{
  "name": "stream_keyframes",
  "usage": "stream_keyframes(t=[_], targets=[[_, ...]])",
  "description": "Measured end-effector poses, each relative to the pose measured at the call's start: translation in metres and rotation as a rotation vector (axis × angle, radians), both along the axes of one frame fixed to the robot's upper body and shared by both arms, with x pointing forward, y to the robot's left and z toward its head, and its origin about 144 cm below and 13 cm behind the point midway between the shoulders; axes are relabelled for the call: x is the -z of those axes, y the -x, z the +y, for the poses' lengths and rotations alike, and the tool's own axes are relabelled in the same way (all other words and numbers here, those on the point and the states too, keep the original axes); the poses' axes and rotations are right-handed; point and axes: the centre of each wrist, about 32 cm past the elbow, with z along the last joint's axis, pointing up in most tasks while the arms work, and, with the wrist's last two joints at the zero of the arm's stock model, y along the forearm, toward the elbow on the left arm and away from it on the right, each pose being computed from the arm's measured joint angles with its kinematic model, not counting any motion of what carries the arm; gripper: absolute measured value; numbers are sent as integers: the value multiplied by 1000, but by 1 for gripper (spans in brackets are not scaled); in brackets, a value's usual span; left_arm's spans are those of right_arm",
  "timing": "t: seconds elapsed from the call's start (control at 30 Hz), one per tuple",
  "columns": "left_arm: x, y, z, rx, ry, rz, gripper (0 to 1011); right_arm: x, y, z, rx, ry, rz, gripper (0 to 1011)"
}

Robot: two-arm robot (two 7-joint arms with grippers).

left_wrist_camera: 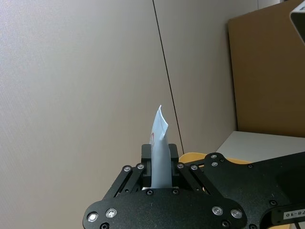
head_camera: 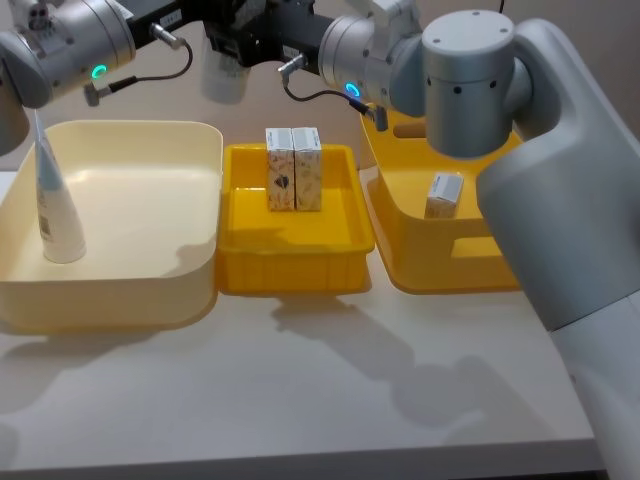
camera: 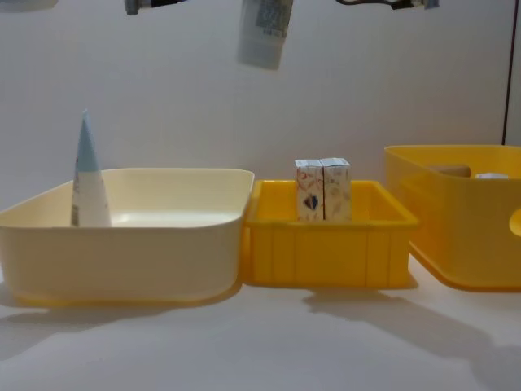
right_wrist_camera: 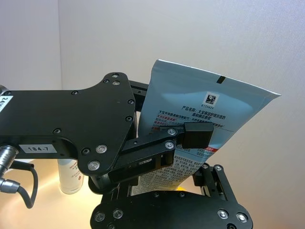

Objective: Bimanual collaborative sorting of washing and personal care products

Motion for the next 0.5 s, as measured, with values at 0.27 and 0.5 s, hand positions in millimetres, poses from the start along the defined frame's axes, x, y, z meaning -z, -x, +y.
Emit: stream_keyframes(t=[0.27, 0.5], targets=[[0, 0, 0, 0, 0, 0, 195, 0, 0, 0, 0, 0, 0, 601], [0, 0, 0, 0, 0, 0, 195, 0, 0, 0, 0, 0, 0, 601]])
